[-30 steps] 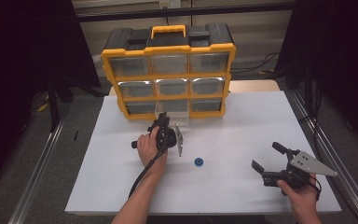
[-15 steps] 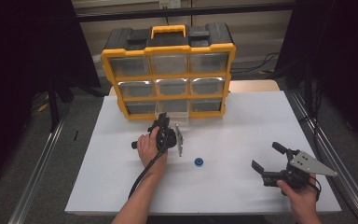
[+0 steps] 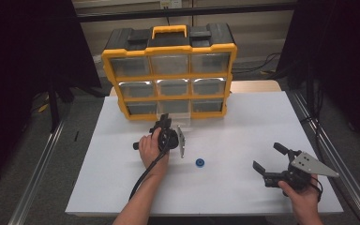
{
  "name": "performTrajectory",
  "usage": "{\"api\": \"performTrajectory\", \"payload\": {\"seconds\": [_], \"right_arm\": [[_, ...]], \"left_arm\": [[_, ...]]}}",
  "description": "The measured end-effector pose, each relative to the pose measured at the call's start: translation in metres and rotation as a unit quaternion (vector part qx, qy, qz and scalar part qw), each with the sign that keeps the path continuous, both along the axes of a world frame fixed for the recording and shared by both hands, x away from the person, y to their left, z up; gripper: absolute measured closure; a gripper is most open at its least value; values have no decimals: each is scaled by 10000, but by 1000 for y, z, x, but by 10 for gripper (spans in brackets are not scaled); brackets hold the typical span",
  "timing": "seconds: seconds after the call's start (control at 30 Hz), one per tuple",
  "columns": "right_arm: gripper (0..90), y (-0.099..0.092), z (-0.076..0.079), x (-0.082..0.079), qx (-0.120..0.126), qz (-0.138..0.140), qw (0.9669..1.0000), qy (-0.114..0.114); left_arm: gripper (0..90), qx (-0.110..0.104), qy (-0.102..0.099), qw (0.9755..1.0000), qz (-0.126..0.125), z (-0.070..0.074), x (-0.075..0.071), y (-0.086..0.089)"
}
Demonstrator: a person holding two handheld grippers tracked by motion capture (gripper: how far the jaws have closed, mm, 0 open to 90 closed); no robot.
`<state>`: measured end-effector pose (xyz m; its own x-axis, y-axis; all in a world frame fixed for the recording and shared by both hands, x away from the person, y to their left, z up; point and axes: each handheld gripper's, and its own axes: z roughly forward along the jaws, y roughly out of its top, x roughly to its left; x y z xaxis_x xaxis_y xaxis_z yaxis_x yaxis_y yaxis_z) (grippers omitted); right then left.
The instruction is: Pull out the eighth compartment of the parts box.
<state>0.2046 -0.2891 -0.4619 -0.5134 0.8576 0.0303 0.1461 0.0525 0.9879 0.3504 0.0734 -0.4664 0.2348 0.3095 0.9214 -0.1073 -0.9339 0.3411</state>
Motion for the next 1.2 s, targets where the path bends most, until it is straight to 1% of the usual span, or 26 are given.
{"api": "performTrajectory", "payload": {"seconds": [0.03,0.07,0.1,0.2,0.23,0.33,0.37,0.4,0.43,0.5,0.53,0.57,0.63,0.73,0.77,0.8,0.83,0.9,1.0,1.03,1.07,1.1,1.13,1.17,1.2], "right_arm": [[0,0,0,0,-1,-7,10000,8],[0,0,0,0,-1,-7,10000,8],[0,0,0,0,1,-9,10000,6],[0,0,0,0,12,11,10000,-12],[0,0,0,0,10,11,10000,-10],[0,0,0,0,14,16,10000,-9],[0,0,0,0,22,12,10000,3],[0,-1,0,0,21,1,10000,-11],[0,-1,0,0,17,4,10000,-3],[0,0,0,0,17,10,10000,-1],[0,0,0,0,14,12,10000,-3],[0,0,0,0,10,19,10000,-12],[0,0,0,0,2,17,10000,-10],[0,0,0,0,-1,3,10000,3],[0,0,0,0,-5,0,10000,5],[0,0,0,0,-6,13,10000,9],[0,0,0,0,-10,13,10000,9],[0,1,0,0,5,1,10000,3],[0,1,0,0,-5,14,10000,10],[0,0,0,0,-9,11,10000,1],[0,0,0,0,2,2,10000,7],[0,0,0,0,-10,0,10000,14],[0,0,0,0,-15,2,10000,12],[0,0,0,0,-9,0,10000,19],[0,0,0,0,0,-7,10000,18]], "left_arm": [[712,70,-55,9999,-74,1,0,0],[712,72,-23,9999,-93,2,0,0],[713,48,-55,9999,-106,1,0,-1],[713,58,-72,9999,-100,1,0,-1],[712,33,-63,9999,-107,1,0,-1],[713,90,-49,9999,-105,2,-1,0],[714,60,-53,9999,-86,2,-2,0],[714,83,-62,9999,-101,2,-2,0],[715,162,-16,9999,-29,3,-3,1],[715,79,-24,9999,-108,2,-4,1],[715,86,-62,9999,-121,3,-4,2],[714,108,-34,9999,-110,3,-4,2],[714,42,-9,9999,-98,3,-5,3],[714,61,-44,9999,-111,3,-6,4],[714,67,-20,10000,-72,4,-6,5],[713,126,-33,9999,-23,4,-7,5],[713,33,-40,10000,-73,3,-7,5],[711,33,-90,9999,-115,4,-7,5],[711,130,-85,9998,-98,6,-8,5],[711,46,-40,9999,-87,4,-8,5],[711,133,-33,9999,-48,5,-9,5],[711,53,-39,9999,-89,5,-9,5],[711,23,-34,9999,-113,4,-9,5],[711,30,-29,9999,-102,5,-9,5],[710,36,-67,9998,-172,5,-8,5]]}}
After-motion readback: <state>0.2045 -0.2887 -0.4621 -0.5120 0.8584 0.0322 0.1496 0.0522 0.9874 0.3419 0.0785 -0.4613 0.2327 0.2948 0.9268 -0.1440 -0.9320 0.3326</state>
